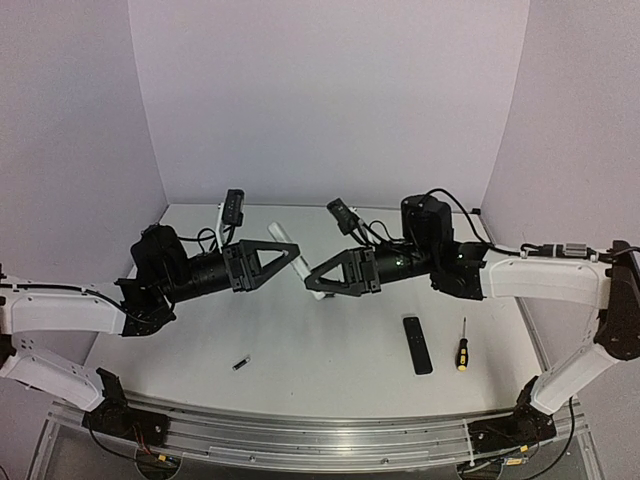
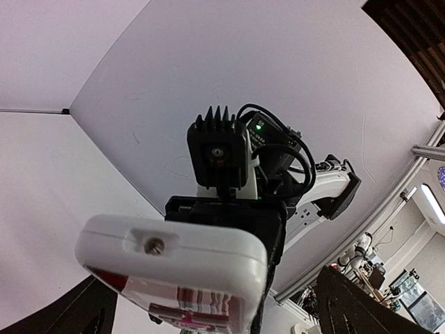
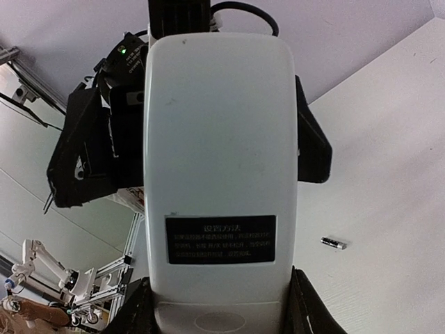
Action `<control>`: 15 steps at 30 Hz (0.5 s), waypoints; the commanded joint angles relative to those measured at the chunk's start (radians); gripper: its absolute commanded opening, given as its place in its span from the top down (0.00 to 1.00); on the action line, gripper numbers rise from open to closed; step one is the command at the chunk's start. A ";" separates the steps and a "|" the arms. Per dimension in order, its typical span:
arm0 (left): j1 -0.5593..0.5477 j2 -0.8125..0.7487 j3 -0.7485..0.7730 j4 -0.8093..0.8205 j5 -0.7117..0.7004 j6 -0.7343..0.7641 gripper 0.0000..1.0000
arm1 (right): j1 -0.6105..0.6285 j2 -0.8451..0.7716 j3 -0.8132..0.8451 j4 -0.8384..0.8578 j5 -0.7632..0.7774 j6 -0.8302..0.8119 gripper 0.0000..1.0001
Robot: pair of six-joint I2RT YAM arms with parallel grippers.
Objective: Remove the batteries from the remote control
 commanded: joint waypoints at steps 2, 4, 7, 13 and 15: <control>0.001 0.019 0.070 0.029 -0.006 -0.019 0.15 | 0.021 -0.015 0.039 0.081 -0.027 0.011 0.93; 0.001 0.019 0.064 0.038 -0.008 -0.028 0.32 | 0.022 -0.014 0.036 0.085 -0.013 0.013 0.91; 0.001 0.020 0.060 0.021 -0.030 -0.045 0.63 | 0.022 -0.014 0.027 0.086 0.023 0.029 0.76; 0.002 -0.004 0.078 -0.172 -0.176 -0.074 0.86 | 0.018 -0.042 -0.040 0.067 0.176 0.071 0.24; 0.002 -0.020 0.114 -0.363 -0.275 -0.070 0.88 | 0.012 -0.096 -0.098 0.025 0.264 0.064 0.20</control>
